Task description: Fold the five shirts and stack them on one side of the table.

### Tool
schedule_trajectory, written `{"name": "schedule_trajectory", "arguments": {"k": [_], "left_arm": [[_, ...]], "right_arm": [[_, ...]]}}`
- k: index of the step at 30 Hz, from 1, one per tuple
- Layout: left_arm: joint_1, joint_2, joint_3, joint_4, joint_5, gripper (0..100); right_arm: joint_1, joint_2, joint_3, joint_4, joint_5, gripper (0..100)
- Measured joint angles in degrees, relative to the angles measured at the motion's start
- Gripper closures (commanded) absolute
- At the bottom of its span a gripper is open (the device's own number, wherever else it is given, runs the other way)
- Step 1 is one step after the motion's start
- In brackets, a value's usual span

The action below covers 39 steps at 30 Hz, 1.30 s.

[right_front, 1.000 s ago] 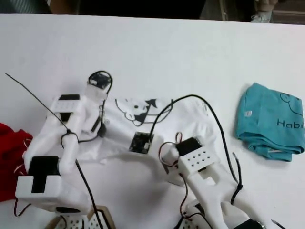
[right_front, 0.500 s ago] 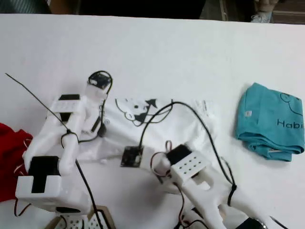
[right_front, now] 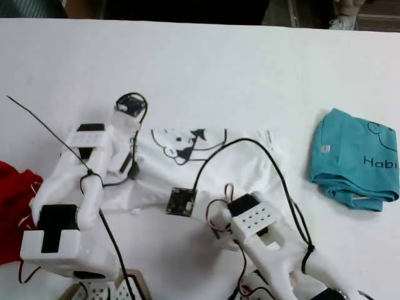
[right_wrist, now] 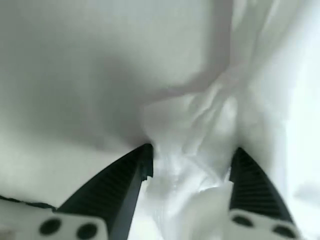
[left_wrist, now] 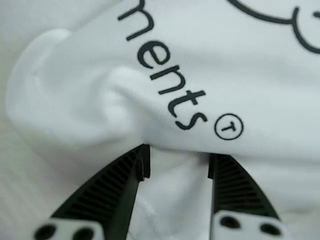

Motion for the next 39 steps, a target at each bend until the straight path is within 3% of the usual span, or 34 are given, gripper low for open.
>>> {"name": "schedule_trajectory", "arguments": {"k": [16, 29, 39], "left_arm": [[0.0, 0.0, 0.0, 0.0, 0.0, 79], [0.0, 0.0, -0.09, 0.0, 0.0, 79], [0.0, 0.0, -0.09, 0.0, 0.0, 79]], "right_arm": [[4.48, 14.95, -11.69, -1.23, 1.49, 97.7], [5.63, 16.88, -32.7, 19.78, 10.37, 97.7], [8.79, 17.32, -39.74, 18.73, 14.68, 97.7]]}}
